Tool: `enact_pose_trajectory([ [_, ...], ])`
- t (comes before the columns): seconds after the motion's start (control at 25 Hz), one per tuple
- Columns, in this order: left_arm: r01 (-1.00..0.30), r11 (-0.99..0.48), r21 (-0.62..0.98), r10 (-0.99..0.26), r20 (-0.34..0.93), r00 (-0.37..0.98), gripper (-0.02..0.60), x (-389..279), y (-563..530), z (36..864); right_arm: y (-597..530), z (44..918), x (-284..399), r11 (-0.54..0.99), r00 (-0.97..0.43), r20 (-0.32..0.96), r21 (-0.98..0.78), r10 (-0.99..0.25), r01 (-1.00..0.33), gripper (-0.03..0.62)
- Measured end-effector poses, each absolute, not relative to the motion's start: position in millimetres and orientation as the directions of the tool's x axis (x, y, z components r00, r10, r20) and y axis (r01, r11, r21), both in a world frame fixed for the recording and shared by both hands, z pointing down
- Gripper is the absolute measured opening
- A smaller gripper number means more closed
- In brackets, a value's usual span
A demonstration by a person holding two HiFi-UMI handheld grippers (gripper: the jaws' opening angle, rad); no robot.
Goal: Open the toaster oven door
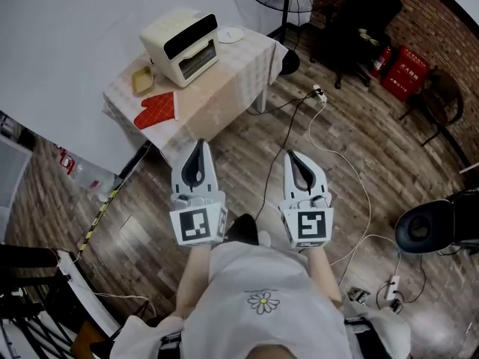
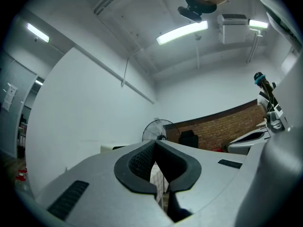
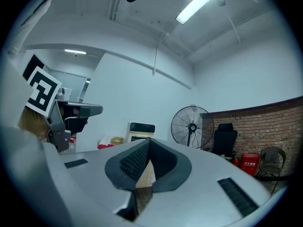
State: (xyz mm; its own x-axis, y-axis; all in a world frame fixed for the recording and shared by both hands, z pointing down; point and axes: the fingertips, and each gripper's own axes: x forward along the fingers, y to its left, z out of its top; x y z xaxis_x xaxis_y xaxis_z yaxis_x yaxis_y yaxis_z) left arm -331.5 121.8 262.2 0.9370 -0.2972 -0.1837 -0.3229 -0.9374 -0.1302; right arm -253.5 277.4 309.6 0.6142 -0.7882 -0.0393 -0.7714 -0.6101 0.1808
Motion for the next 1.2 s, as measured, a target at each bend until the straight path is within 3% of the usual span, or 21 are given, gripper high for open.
enact_pose_trajectory([
  [0.28,-0.335,-0.934,-0.125,-0.31,-0.183,0.933,0.015,-318.0,125.5,262.4,287.0,323.1,-241.5,-0.602,0.613,-0.013,0.207,-0.79,-0.771,0.009],
  [0.76,-0.3,-0.941,-0.156,-0.258,-0.243,0.935,0.015,-268.8,107.2,256.5,269.4,315.7,-198.2,-0.599,0.595,-0.084,0.199,-0.799,-0.776,0.009],
  [1.2,-0.279,-0.95,-0.139,-0.238,-0.254,0.937,0.016,-141.9,18.3,266.1,181.7,318.4,-78.5,-0.573,0.574,-0.073,0.236,-0.816,-0.785,0.009],
])
